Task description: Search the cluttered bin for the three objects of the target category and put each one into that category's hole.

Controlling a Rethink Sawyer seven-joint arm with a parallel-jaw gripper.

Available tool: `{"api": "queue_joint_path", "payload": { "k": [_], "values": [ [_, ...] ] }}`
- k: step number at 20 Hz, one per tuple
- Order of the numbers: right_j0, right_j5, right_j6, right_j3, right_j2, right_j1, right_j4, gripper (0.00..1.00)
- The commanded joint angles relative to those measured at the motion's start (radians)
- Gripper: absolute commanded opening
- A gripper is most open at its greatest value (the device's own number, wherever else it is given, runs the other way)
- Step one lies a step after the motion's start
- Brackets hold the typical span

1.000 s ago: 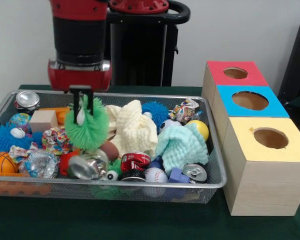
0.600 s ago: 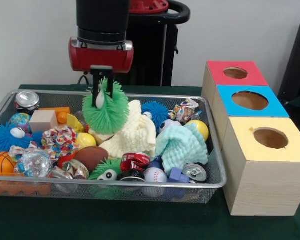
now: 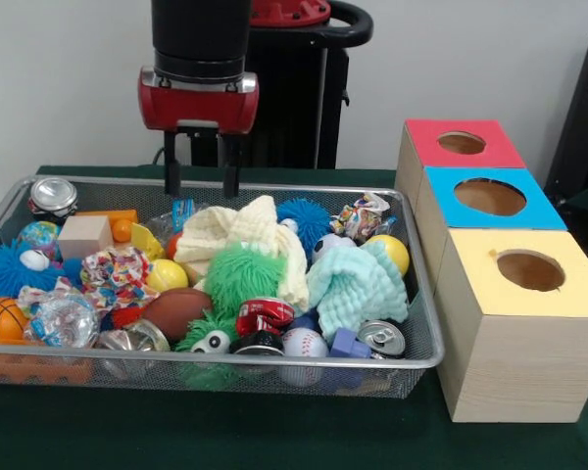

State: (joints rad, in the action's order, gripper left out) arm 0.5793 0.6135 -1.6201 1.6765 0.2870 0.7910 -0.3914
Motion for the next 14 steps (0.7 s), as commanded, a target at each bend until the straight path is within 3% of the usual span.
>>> {"api": "queue_joint_path", "payload": {
  "k": [1, 8, 14],
  "values": [
    [0.052, -0.059, -0.133, 0.053, -0.032, -0.071, 0.032, 1.0],
    [0.172, 0.026, 0.081, -0.14, 0.048, -0.209, -0.001, 1.0],
    [0.203, 0.05, 0.128, -0.206, 0.078, -0.259, -0.021, 1.0]
  ]
}}
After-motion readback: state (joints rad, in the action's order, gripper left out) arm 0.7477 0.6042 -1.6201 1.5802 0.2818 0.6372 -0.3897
